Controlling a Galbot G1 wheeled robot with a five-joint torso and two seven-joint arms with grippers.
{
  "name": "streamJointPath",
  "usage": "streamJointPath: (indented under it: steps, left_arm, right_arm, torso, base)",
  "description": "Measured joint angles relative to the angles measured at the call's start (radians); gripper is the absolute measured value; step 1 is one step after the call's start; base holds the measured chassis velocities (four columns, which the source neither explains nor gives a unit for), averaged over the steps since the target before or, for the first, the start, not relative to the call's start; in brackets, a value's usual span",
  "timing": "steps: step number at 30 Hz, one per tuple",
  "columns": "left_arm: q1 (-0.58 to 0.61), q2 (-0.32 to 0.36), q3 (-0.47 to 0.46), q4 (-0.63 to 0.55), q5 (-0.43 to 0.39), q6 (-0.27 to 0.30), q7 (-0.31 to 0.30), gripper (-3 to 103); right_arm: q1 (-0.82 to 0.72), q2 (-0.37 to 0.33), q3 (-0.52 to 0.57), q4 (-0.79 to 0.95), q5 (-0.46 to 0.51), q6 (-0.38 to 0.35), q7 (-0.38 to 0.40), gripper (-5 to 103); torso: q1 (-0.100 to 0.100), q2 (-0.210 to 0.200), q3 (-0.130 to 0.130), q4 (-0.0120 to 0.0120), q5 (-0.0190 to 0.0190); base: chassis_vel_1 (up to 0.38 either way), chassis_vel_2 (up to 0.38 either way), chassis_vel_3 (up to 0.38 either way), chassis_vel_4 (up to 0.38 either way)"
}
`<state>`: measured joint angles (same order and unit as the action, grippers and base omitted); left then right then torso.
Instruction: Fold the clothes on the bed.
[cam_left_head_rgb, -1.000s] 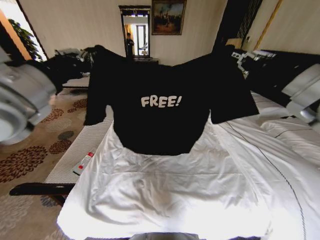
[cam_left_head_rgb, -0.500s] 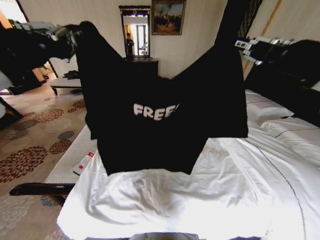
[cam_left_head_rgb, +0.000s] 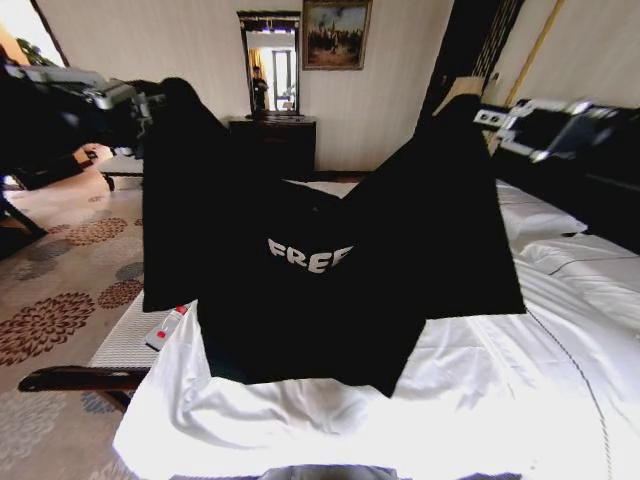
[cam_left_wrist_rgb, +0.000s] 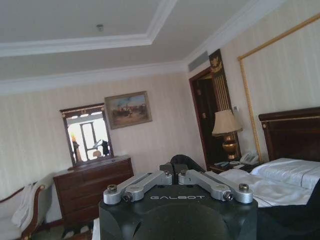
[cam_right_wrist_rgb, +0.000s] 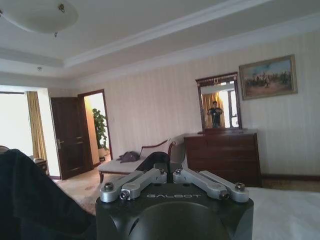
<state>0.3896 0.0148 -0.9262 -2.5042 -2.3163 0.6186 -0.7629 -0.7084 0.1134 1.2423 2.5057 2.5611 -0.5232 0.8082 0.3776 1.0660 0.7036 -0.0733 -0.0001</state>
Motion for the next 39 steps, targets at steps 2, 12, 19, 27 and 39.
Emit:
streamJointPath:
  steps: [2, 12, 19, 27, 39]
  left_arm:
    - [0.0, 0.002, -0.025, 0.0, -0.044, 0.008, -0.021, 0]
    - [-0.119, 0.067, -0.041, 0.001, -0.258, 0.035, -0.093, 0]
    - [-0.216, 0.105, 0.004, 0.002, -0.335, 0.032, -0.109, 0]
    - [-0.167, 0.086, 0.009, 0.003, -0.307, 0.031, -0.113, 0]
    - [0.037, -0.081, 0.086, 0.005, -0.077, 0.015, -0.12, 0]
  right_arm:
    - [-0.002, -0.005, 0.032, 0.0, 0.043, -0.005, 0.023, 1]
    - [0.026, -0.008, 0.054, -0.003, 0.148, -0.035, 0.098, 1]
    - [0.012, 0.004, 0.039, -0.004, 0.144, -0.054, 0.104, 1]
    - [0.01, 0.002, 0.025, -0.005, 0.143, -0.072, 0.128, 1]
    - [-0.158, 0.132, -0.161, -0.007, -0.074, -0.085, 0.079, 1]
  torso:
    - [0.0, 0.0, 0.0, 0.0, -0.0002]
    - [0.0, 0.0, 0.0, -0.0001, 0.0]
    - [0.0, 0.0, 0.0, -0.0001, 0.0001]
    - [0.0, 0.0, 0.0, 0.0001, 0.0003]
    - [0.0, 0.0, 0.0, 0.0001, 0.0008]
  base:
    - [0.0, 0.0, 0.0, 0.0]
    - [0.0, 0.0, 0.0, 0.0]
    - [0.0, 0.0, 0.0, 0.0]
    - [0.0, 0.0, 0.0, 0.0]
    - [0.0, 0.0, 0.0, 0.0]
